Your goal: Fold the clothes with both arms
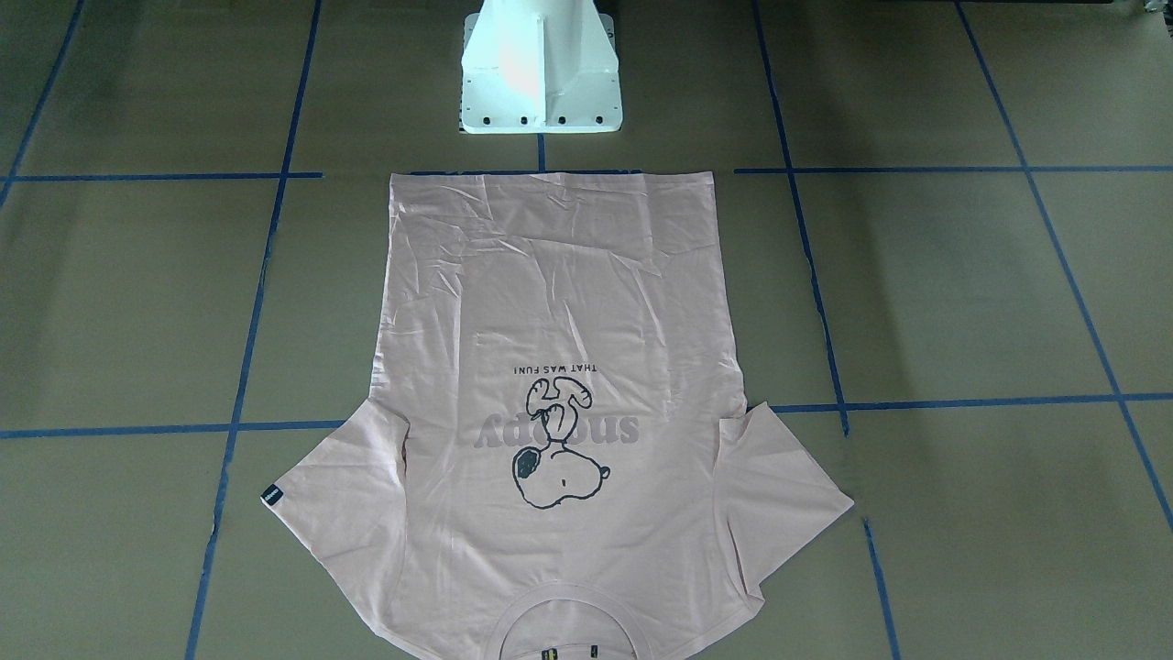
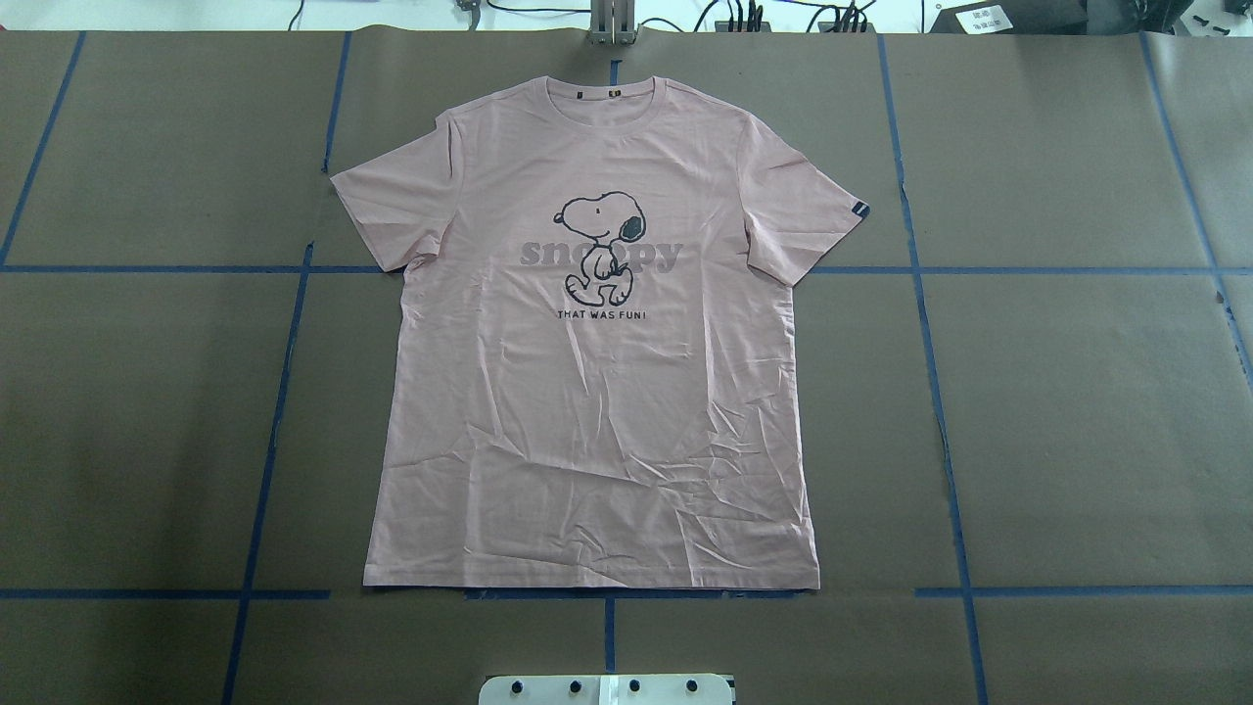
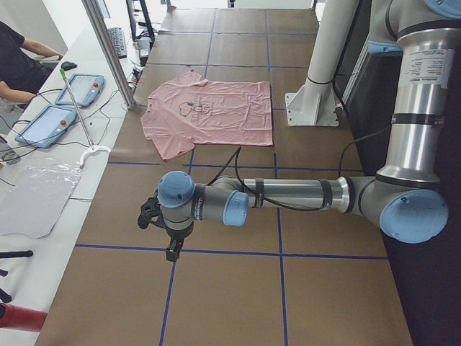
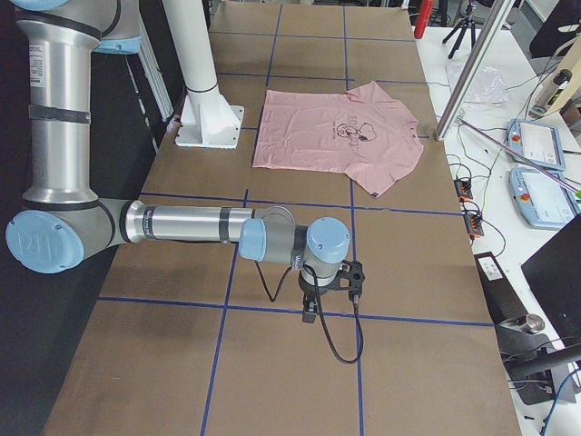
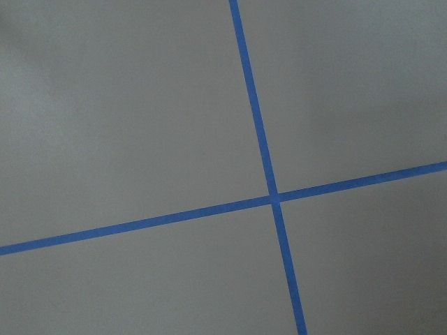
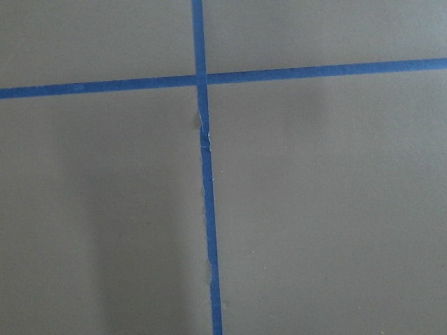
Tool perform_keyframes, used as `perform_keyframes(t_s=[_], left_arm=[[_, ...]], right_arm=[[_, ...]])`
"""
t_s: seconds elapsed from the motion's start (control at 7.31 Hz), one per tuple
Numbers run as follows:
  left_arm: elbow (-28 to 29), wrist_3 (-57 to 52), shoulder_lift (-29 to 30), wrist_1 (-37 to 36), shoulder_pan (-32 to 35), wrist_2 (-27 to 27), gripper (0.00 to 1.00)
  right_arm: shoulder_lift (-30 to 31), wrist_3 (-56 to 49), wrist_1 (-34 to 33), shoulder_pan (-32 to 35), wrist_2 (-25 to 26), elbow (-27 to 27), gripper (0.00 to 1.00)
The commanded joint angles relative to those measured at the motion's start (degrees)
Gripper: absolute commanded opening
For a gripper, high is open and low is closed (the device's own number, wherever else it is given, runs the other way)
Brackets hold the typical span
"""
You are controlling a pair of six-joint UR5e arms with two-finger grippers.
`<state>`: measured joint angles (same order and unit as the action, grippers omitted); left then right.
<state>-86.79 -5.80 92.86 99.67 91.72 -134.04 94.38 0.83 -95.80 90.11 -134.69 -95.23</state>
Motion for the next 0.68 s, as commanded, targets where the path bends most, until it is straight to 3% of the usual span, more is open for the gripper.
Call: perform_keyframes(t_s=[0.0, 0.27, 0.41, 0.55], left_arm=[[-0.13, 0.0, 0.04, 0.09, -0.04, 0.0, 1.0], [-0.4, 0.17, 0.91, 0.26, -0.13, 0.0, 1.0], [-0.75, 0.44, 3.09, 0.53, -0.31, -0.17, 1.0], [-0.92, 0.44, 6.94, 0.27, -0.31, -0.69, 1.0]], right_arm=[[-0.69, 0.48, 0.0, 0.24, -0.13, -0.13, 1.0], [-3.48, 0.66, 0.87, 0.07, -0.05, -0.14, 1.0], [-6.46, 1.18, 4.36, -1.59, 0.04, 1.0, 1.0], [-10.58, 10.15, 9.88, -4.82, 0.04, 2.49, 1.0]])
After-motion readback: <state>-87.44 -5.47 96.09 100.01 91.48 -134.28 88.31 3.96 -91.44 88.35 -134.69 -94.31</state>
